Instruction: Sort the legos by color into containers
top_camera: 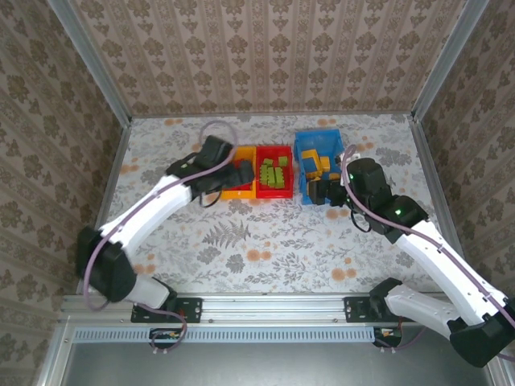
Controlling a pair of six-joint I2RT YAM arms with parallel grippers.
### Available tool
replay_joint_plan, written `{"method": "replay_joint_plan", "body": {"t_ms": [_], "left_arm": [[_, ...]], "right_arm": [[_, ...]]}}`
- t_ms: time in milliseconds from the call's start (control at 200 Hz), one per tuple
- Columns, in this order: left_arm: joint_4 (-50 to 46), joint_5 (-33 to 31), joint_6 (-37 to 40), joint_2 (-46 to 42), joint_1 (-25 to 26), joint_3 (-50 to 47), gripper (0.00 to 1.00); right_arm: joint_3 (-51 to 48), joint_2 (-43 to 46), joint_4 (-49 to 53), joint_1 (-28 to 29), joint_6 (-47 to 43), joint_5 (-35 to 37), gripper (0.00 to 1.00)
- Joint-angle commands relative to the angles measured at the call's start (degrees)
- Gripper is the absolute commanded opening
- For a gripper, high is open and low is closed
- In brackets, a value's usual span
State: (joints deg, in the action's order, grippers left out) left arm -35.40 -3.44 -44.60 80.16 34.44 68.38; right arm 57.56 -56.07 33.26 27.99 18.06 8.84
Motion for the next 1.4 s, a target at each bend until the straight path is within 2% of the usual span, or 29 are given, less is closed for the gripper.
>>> {"method": "replay_joint_plan", "body": {"t_ms": [0,40,105,150,175,245,270,355,460,485,560,655,735,785,895,1035,1130,1225,1355,1370,1395], "left_arm": [[-5.5,-7.5,-3.0,-8.2,-3.2,-6.3,1.00],[-9.9,-12.9,-3.2,-10.8,-4.1,-7.3,1.00],[-17.2,-25.0,-6.7,-14.2,-4.6,-9.4,1.00],[-21.1,-31.9,-9.6,-16.4,-5.6,-11.2,1.00],[-20.8,-34.8,-8.7,-17.7,-6.3,-12.9,1.00],[-16.2,-36.6,-1.1,-22.3,-7.9,-17.7,1.00],[-14.2,-36.9,1.9,-24.0,-10.1,-19.8,1.00],[1.3,-38.5,16.0,-30.9,-10.6,-29.9,1.00],[17.4,-42.6,25.2,-36.1,-11.3,-40.7,1.00],[22.0,-41.9,28.0,-36.6,-12.0,-42.5,1.00],[27.8,-36.0,32.7,-36.1,-16.2,-43.8,1.00],[34.8,-31.5,36.7,-30.0,-20.0,-44.6,1.00],[39.7,-26.2,37.1,-24.1,-23.5,-44.7,1.00],[45.1,-23.5,37.4,-20.5,-24.5,-45.3,1.00],[56.9,-20.2,38.1,-12.5,-26.0,-45.9,1.00],[68.5,-16.1,39.4,-4.6,-28.1,-44.7,1.00],[67.5,-12.4,42.9,-1.3,-29.5,-41.7,1.00],[71.7,-9.9,45.7,0.3,-30.2,-42.4,1.00],[91.6,-8.4,45.9,8.8,-32.1,-47.9,1.00],[91.5,-7.5,45.9,8.9,-32.2,-47.6,1.00],[86.1,-6.9,44.9,7.4,-32.4,-46.3,1.00]], "right_arm": [[0.2,-0.5,8.9,-1.9,2.3,14.9,1.00],[-0.3,-2.0,10.6,-4.4,4.6,18.4,1.00],[-2.4,-2.9,10.0,-11.1,7.1,17.8,1.00],[-5.1,-2.2,7.6,-12.2,8.5,23.0,1.00],[-6.9,-1.5,6.1,-12.8,8.9,25.0,1.00],[-12.9,1.0,-0.3,-15.8,8.5,26.3,1.00],[-15.2,2.0,-2.0,-17.3,9.0,26.0,1.00],[-21.4,3.4,-9.5,-22.8,9.1,22.8,1.00],[-28.0,3.0,-21.2,-23.3,1.6,24.3,1.00],[-29.3,2.7,-24.1,-23.3,-0.4,24.4,1.00],[-33.5,0.9,-34.6,-23.3,-5.4,24.2,1.00],[-37.3,-3.1,-46.7,-23.3,-8.4,22.9,1.00],[-35.8,-7.4,-48.7,-23.5,-8.6,20.6,1.00],[-35.0,-10.2,-51.4,-23.4,-8.7,18.9,1.00],[-36.3,-14.7,-65.1,-24.2,-9.6,15.9,1.00],[-35.7,-20.6,-74.9,-26.3,-10.8,13.4,1.00],[-36.5,-26.2,-81.8,-27.5,-10.2,9.9,1.00],[-36.3,-27.4,-82.8,-26.8,-12.1,6.4,0.99],[-37.2,-27.6,-84.4,-27.2,-12.3,4.3,1.00],[-37.4,-27.8,-84.9,-27.2,-12.3,3.9,1.00],[-37.7,-28.5,-85.6,-27.3,-12.3,3.4,1.00]]}}
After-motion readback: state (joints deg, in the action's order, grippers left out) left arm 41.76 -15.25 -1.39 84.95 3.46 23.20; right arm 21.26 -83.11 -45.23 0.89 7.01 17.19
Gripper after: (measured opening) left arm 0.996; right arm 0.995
